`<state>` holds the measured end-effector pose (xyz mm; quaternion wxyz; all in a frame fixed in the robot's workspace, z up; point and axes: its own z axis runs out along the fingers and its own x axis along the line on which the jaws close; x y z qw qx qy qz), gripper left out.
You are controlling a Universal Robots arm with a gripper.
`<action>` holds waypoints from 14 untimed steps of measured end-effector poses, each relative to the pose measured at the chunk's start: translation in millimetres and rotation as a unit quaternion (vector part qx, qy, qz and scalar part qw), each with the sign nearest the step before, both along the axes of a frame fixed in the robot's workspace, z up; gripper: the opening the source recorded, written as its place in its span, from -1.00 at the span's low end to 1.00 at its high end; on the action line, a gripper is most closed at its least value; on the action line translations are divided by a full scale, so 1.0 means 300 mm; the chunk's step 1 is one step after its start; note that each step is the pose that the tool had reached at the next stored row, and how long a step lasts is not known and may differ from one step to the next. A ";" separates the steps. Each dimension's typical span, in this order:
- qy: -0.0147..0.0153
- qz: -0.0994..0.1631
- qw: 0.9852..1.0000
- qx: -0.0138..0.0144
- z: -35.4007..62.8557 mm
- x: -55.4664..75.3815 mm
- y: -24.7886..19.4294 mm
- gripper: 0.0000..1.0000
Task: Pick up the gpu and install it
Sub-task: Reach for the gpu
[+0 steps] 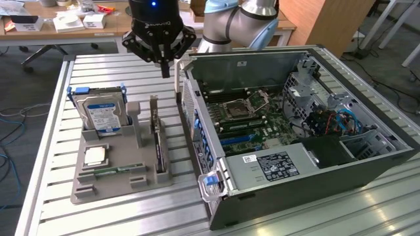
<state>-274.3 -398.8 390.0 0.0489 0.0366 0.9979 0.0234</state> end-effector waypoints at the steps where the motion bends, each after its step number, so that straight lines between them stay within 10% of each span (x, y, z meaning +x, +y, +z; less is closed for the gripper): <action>1: 0.000 0.000 1.000 0.000 0.000 -0.007 0.000 -0.80; 14: -0.001 0.000 1.000 0.000 -0.001 -0.031 0.000 -0.80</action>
